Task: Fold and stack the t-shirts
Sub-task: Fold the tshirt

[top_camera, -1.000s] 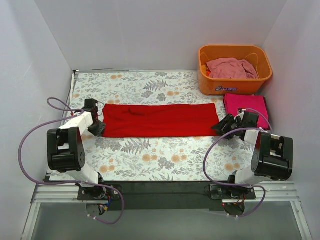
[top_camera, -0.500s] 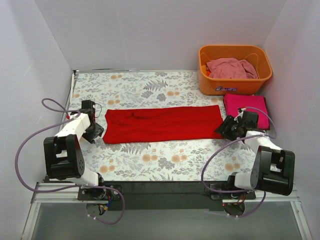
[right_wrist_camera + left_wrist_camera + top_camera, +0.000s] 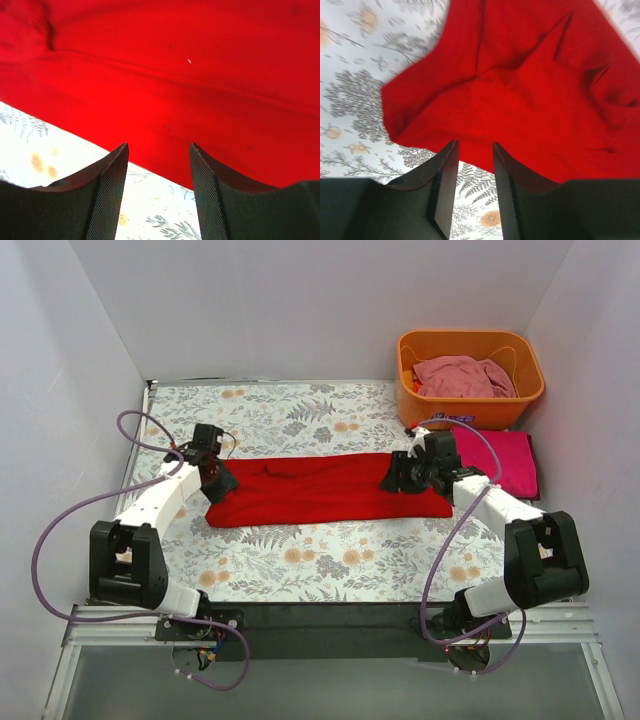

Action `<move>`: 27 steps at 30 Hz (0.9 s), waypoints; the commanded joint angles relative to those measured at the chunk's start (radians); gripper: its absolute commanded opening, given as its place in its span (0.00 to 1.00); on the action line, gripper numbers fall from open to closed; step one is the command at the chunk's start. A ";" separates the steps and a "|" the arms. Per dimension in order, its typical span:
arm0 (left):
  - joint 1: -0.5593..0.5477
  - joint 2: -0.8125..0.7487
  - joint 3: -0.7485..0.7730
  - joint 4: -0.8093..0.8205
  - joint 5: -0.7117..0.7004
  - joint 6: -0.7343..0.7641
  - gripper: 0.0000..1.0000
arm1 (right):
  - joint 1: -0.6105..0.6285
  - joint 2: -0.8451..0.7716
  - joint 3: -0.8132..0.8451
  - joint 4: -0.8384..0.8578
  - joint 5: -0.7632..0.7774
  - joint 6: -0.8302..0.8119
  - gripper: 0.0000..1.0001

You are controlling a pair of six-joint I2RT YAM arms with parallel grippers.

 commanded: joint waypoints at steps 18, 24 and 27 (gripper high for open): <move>0.003 0.024 -0.284 -0.066 -0.010 -0.059 0.27 | -0.190 0.041 -0.191 -0.239 0.094 -0.064 0.59; 0.004 -0.084 -0.310 -0.106 0.050 -0.056 0.29 | -0.208 -0.068 -0.166 -0.334 0.090 -0.079 0.59; 0.004 -0.134 -0.246 -0.122 0.051 -0.039 0.34 | -0.170 -0.125 -0.070 -0.352 0.079 -0.088 0.59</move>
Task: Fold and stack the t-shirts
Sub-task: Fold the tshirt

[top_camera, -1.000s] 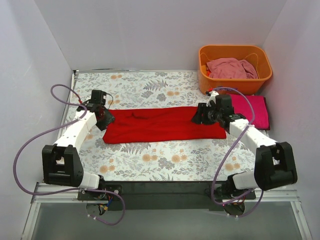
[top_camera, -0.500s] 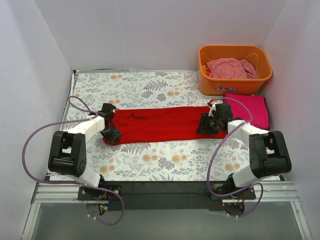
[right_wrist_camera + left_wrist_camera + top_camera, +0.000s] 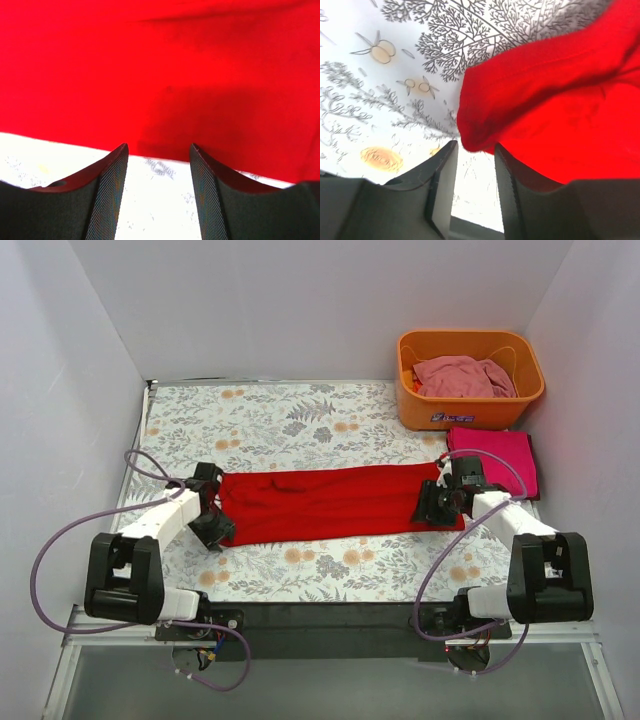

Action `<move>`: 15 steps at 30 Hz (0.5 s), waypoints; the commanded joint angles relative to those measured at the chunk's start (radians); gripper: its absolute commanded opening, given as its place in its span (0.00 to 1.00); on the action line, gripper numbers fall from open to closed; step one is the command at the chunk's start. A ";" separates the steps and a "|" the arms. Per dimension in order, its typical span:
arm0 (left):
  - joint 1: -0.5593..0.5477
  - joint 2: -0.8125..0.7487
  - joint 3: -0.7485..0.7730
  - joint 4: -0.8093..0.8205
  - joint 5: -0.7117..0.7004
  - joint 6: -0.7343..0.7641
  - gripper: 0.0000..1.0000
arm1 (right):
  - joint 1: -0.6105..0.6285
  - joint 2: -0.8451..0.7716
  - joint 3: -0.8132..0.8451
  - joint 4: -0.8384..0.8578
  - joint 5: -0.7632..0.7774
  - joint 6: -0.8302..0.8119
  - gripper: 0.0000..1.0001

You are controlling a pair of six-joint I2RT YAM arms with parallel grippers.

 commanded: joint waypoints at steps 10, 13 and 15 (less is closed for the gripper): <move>0.005 -0.001 0.237 0.112 0.157 0.043 0.41 | 0.306 0.115 0.330 0.154 -0.216 -0.037 0.51; 0.005 0.091 0.280 0.164 0.178 0.011 0.38 | 0.370 0.226 0.434 0.192 -0.247 -0.038 0.50; 0.005 0.142 0.313 0.190 0.183 -0.001 0.36 | 0.407 0.302 0.494 0.240 -0.262 -0.034 0.50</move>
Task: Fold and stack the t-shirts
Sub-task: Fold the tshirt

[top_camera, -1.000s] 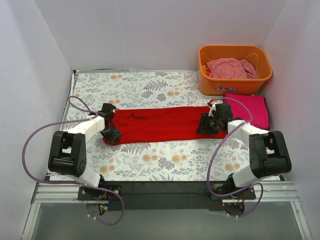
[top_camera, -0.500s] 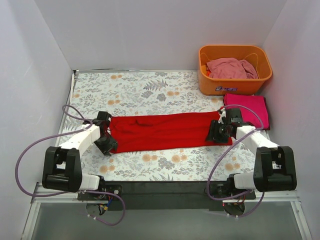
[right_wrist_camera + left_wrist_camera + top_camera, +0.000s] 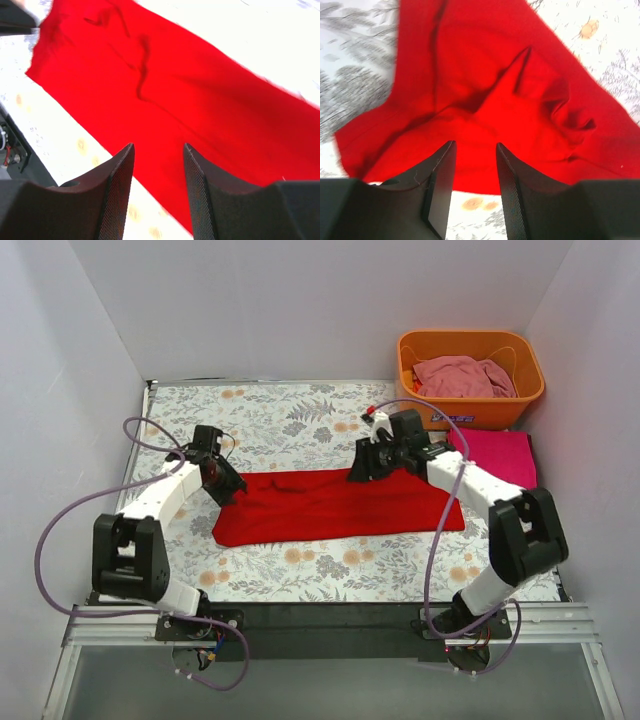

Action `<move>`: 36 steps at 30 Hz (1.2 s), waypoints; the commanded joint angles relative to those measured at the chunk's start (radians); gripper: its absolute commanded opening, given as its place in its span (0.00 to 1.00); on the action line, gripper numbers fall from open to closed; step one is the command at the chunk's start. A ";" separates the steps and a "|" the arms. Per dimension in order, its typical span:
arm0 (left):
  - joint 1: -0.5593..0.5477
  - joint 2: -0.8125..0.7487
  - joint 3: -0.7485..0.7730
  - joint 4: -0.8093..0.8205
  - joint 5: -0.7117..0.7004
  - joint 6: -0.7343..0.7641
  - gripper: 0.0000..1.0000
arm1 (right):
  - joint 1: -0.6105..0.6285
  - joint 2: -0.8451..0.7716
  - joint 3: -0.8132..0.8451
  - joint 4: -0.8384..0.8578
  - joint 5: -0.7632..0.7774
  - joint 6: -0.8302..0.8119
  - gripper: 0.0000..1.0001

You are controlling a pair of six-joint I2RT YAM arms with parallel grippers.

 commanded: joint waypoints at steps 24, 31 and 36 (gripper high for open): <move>0.000 0.359 0.203 0.138 0.117 -0.046 0.35 | 0.162 0.627 0.475 0.280 -0.279 0.109 0.46; 0.000 0.339 0.192 0.138 0.116 -0.055 0.36 | 0.169 0.627 0.461 0.291 -0.299 0.106 0.41; -0.002 0.338 0.195 0.141 0.130 -0.064 0.36 | 0.169 0.625 0.457 0.297 -0.287 0.104 0.23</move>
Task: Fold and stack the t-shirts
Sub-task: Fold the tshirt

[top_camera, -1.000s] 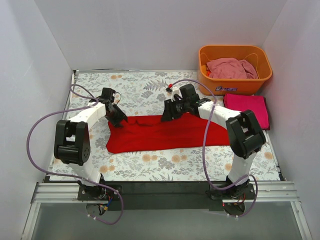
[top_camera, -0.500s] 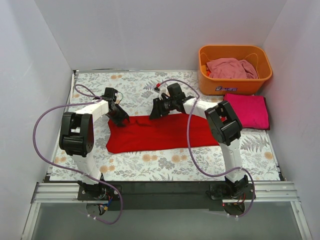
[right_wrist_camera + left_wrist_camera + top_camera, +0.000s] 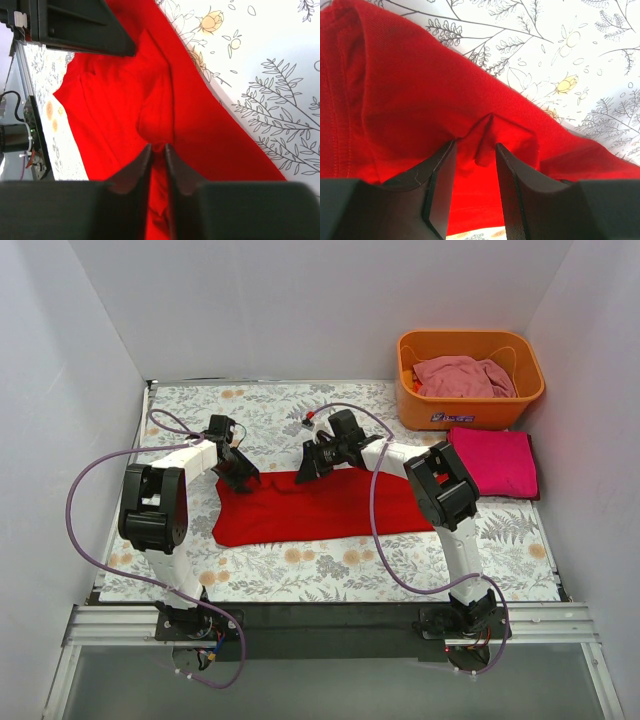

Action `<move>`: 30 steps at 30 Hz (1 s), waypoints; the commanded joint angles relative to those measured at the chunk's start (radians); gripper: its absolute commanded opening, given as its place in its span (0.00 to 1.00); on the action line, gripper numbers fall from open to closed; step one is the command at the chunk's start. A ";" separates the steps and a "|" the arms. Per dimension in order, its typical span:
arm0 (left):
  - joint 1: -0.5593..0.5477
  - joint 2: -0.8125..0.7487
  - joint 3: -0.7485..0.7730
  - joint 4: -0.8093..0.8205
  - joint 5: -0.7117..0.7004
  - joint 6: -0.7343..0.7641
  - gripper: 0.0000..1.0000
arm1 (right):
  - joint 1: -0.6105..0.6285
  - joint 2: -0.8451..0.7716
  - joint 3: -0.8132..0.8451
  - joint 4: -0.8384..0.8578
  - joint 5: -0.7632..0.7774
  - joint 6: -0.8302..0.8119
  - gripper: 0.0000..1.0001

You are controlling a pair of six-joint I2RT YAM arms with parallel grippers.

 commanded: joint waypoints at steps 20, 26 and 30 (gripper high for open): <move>-0.019 -0.036 0.017 0.026 0.032 -0.031 0.26 | 0.003 -0.001 0.001 0.048 0.024 -0.010 0.01; -0.023 -0.030 0.027 0.028 0.029 -0.033 0.24 | 0.003 0.004 0.001 0.050 0.024 -0.010 0.01; -0.028 -0.021 0.040 0.026 0.033 -0.031 0.24 | 0.003 0.005 0.001 0.051 0.024 -0.010 0.01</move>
